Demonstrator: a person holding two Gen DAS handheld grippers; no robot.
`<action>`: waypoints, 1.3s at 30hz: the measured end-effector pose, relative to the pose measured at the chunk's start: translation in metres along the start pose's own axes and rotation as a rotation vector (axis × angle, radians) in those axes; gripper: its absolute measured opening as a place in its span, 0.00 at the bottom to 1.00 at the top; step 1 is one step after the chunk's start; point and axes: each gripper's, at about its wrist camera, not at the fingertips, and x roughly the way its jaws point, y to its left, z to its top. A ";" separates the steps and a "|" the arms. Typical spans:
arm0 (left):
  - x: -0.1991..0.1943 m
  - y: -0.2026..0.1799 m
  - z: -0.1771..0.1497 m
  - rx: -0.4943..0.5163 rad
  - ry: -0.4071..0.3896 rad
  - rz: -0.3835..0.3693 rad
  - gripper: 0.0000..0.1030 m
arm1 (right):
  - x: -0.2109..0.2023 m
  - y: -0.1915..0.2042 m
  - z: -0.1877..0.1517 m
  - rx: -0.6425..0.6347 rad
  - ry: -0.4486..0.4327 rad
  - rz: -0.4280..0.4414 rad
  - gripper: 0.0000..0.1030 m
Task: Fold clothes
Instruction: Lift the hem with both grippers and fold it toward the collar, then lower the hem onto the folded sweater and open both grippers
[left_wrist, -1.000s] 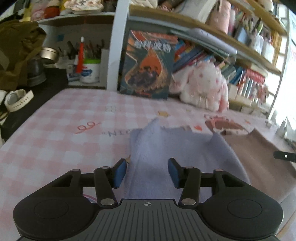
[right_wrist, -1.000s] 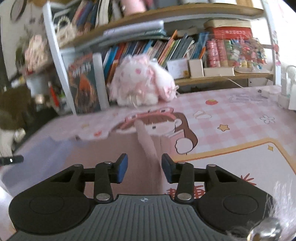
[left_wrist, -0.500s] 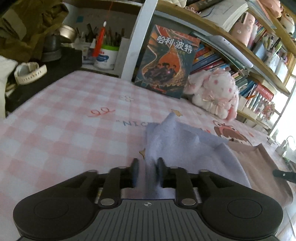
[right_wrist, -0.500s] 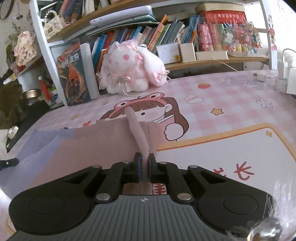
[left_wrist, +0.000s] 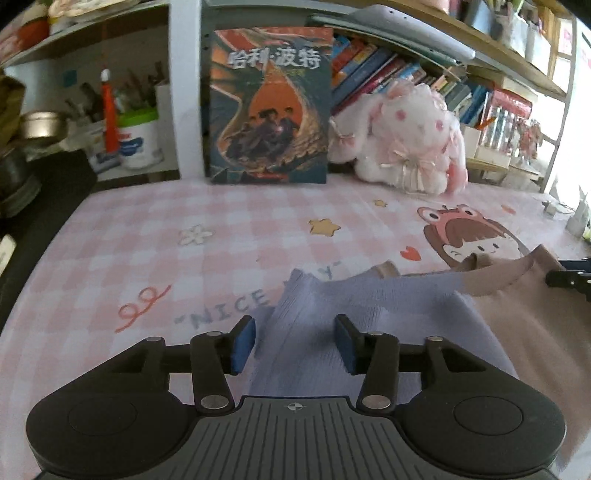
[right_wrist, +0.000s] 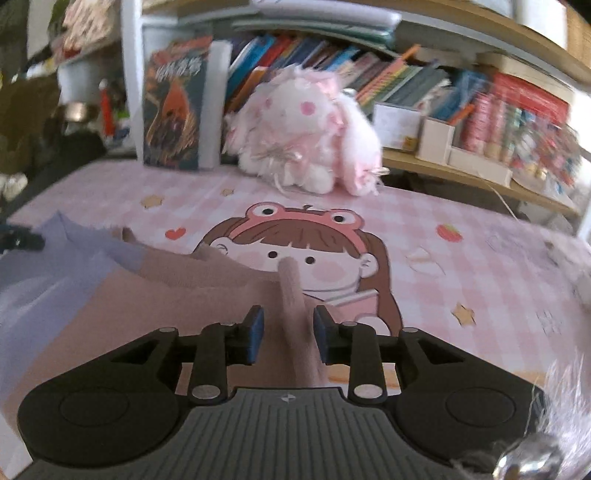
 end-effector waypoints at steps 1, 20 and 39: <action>-0.001 0.002 0.001 -0.016 -0.016 -0.005 0.05 | 0.003 0.000 0.002 -0.005 0.000 0.004 0.07; -0.034 0.033 -0.007 -0.238 -0.140 -0.015 0.30 | -0.011 -0.040 -0.006 0.238 -0.057 -0.008 0.26; -0.136 0.012 -0.105 -0.403 -0.160 -0.087 0.48 | -0.142 0.016 -0.092 0.211 -0.181 0.031 0.43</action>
